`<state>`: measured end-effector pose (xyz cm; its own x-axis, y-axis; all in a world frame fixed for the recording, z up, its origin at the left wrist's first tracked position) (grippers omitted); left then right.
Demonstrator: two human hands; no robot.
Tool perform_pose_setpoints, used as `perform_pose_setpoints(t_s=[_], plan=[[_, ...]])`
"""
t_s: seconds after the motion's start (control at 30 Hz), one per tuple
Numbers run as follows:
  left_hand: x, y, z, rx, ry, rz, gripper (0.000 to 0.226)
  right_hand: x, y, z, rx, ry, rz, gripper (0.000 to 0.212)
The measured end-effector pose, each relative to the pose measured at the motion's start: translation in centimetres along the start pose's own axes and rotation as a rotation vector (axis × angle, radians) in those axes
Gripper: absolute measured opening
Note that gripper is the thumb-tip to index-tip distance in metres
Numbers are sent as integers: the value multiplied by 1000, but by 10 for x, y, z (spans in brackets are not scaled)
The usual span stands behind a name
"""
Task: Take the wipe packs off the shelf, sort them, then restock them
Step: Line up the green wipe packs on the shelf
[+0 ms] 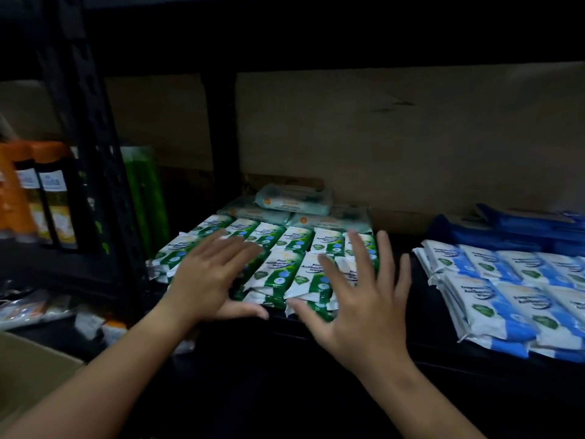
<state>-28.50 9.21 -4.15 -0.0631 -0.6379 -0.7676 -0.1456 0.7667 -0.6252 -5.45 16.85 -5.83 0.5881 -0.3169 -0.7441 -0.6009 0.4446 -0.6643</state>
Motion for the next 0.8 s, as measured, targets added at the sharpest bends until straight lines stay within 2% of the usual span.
perform_pose_setpoints(t_s=[0.1,0.17,0.23,0.37,0.47,0.57,0.63,0.73,0.8], plan=[[25,1,-38,-125,-225,1,100,6,14,-20,184,8,-188,81],[35,6,-52,-90,-349,-34,95,6,22,-24,223,20,-235,77],[36,14,-57,-22,-383,-90,87,3,28,-25,235,34,-243,74],[31,20,-61,31,-358,-167,80,-3,41,-26,226,52,-203,72],[34,21,-62,-17,-345,-172,80,-2,42,-26,208,44,-197,71],[32,12,-53,-126,-260,-63,82,2,37,-26,191,29,-196,73],[26,5,-33,-98,-175,37,83,4,30,-25,171,-7,-172,72],[5,4,16,51,-104,128,75,7,13,-16,149,-66,-33,55],[-13,6,61,153,-78,170,60,12,-2,-1,148,-71,95,41]])
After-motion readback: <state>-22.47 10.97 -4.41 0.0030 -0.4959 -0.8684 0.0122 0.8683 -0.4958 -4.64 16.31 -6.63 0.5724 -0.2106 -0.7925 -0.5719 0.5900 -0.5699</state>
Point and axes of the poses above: each hand's wrist, its own x-axis away from the middle knuckle, its own y-axis out of the palm, z = x × y, the point moved 3 cm from there along -x, towards the middle knuckle, and after that the axes turned 13 degrees about -y, right-handed, at the moved point
